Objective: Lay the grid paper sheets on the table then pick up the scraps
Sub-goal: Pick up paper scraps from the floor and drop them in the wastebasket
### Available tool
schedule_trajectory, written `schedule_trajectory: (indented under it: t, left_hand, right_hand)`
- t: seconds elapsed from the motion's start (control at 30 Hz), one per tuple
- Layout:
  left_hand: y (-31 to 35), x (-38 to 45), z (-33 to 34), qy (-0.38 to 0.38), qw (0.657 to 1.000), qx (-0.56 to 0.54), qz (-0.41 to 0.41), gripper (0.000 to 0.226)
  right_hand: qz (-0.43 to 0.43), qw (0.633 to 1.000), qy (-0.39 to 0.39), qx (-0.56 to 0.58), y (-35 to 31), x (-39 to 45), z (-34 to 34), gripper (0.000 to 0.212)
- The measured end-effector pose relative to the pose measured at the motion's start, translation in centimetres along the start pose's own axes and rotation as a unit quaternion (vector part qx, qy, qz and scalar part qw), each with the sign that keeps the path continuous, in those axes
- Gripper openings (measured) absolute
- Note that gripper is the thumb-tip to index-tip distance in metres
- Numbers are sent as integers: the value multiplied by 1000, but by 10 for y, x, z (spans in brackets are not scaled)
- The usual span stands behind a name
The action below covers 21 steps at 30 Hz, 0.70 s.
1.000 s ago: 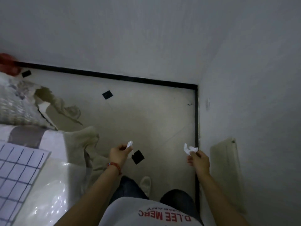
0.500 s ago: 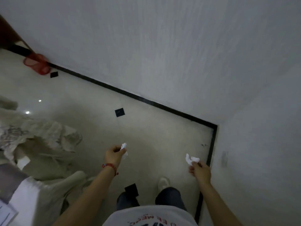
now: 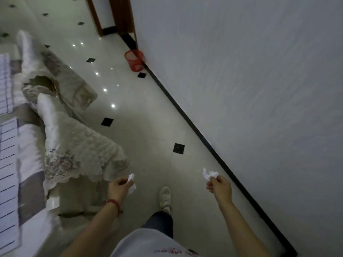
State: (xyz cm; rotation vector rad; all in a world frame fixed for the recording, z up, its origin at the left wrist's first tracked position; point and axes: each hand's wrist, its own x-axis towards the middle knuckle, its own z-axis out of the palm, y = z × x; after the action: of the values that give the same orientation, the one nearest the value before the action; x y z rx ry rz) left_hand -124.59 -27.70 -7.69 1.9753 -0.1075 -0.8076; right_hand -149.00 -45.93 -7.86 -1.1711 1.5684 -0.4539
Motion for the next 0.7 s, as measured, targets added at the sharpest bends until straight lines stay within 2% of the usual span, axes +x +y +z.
schedule_trajectory:
  t: [0.13, 0.47, 0.7]
  left_hand:
    - [35, 68, 7, -6, 999, -1, -33, 38]
    - [176, 235, 46, 0, 998, -60, 0, 45]
    - [230, 363, 32, 62, 995, -70, -43, 42]
  right_hand:
    - [4, 1000, -28, -12, -49, 50, 48, 11]
    - [17, 996, -72, -55, -164, 183, 135, 11]
    - [22, 994, -93, -60, -244, 290, 222, 11]
